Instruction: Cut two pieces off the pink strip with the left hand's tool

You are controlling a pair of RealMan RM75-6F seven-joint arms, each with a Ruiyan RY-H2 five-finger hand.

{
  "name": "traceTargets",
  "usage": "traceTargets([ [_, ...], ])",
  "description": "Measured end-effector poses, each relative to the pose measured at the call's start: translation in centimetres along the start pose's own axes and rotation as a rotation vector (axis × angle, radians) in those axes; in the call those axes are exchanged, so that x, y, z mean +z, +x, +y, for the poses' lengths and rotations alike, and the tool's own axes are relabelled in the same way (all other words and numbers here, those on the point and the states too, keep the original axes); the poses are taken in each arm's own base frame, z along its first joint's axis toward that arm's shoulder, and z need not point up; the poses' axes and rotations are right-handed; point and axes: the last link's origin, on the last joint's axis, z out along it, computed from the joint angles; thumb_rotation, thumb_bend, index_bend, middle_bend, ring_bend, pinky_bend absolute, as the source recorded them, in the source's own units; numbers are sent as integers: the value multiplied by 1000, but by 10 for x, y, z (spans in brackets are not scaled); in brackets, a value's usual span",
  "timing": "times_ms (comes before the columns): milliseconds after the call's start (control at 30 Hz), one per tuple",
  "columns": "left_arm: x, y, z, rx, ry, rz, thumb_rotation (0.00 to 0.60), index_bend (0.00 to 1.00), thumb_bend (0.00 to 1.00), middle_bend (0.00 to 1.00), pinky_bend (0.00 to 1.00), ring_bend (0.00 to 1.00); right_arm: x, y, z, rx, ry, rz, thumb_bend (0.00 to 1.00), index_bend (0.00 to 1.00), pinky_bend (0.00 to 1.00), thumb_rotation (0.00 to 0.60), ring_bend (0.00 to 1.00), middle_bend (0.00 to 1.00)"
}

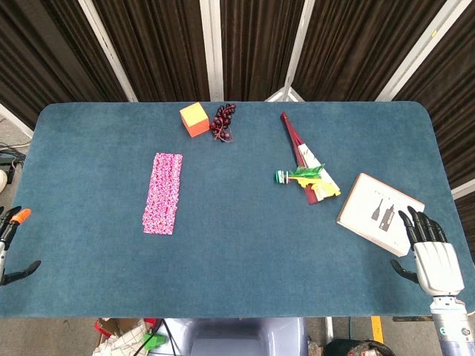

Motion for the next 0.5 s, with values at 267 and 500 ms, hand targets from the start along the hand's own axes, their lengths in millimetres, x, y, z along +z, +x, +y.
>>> traceTargets([
  [267,0,-1,1,-2,-8,-7,600,153,224,107,56,0,-2,0,-2,-2,6,-2,218,9,143,600,89,0],
  [500,-1,-1,4,1,-23,9,600,151,224,107,58,0,-1,1,-1,2,3,2,218,8,144,600,91,0],
])
